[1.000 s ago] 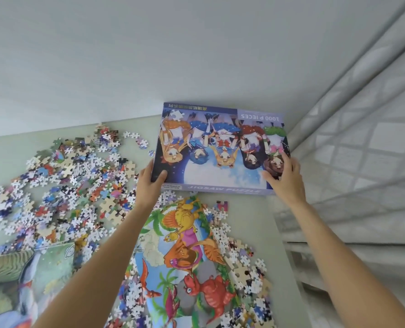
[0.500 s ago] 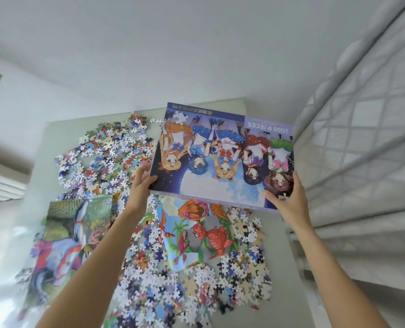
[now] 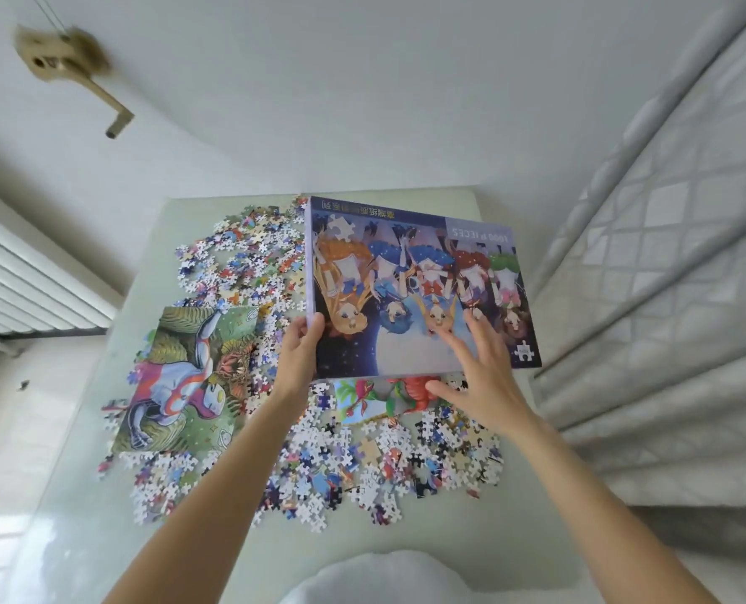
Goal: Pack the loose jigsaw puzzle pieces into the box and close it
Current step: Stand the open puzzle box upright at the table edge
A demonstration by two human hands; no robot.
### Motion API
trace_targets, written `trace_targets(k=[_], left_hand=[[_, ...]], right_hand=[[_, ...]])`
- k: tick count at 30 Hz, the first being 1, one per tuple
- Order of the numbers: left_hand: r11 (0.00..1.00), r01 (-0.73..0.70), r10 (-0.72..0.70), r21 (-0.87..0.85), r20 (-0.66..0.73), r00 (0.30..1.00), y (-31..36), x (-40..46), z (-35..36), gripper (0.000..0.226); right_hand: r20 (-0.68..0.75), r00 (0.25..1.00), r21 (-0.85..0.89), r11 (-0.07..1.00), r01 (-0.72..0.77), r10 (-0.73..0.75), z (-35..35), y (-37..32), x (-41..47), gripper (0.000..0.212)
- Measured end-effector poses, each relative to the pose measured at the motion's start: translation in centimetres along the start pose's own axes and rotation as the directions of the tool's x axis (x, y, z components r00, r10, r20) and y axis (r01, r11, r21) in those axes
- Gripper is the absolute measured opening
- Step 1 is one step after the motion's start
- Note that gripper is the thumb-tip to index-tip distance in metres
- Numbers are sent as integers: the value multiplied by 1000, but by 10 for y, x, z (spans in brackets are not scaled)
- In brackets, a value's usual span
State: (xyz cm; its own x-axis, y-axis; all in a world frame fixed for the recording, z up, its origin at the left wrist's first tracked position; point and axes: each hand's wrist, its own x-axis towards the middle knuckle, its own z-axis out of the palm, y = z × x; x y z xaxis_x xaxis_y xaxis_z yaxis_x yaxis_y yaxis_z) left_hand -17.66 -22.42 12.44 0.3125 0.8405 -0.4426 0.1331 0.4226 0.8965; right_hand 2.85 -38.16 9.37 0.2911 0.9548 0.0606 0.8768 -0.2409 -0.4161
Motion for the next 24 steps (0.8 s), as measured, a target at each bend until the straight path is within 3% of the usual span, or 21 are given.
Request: trace_targets(k=[2, 5, 11, 15, 19, 24], left_hand=[[999, 2, -2, -35, 14, 1000, 1, -7, 6, 32], [999, -37, 37, 4, 58, 998, 5, -18, 15, 37], [989, -67, 56, 130, 91, 994, 15, -17, 3, 58], [972, -110, 73, 209, 178, 981, 27, -15, -5, 56], [936, -179, 114, 304, 220, 969, 33, -10, -11, 55], [902, -211, 127, 376, 237, 963, 28, -11, -18, 73]], right_hand=[[74, 991, -16, 993, 116, -114, 0, -32, 8, 91], [144, 981, -55, 989, 141, -132, 0, -67, 18, 102], [43, 989, 113, 984, 135, -140, 3, -68, 26, 91], [41, 988, 205, 969, 137, -149, 2, -60, 26, 91], [43, 988, 223, 966, 134, -147, 3, -61, 25, 92], [59, 982, 137, 976, 169, -179, 10, -66, 23, 88]])
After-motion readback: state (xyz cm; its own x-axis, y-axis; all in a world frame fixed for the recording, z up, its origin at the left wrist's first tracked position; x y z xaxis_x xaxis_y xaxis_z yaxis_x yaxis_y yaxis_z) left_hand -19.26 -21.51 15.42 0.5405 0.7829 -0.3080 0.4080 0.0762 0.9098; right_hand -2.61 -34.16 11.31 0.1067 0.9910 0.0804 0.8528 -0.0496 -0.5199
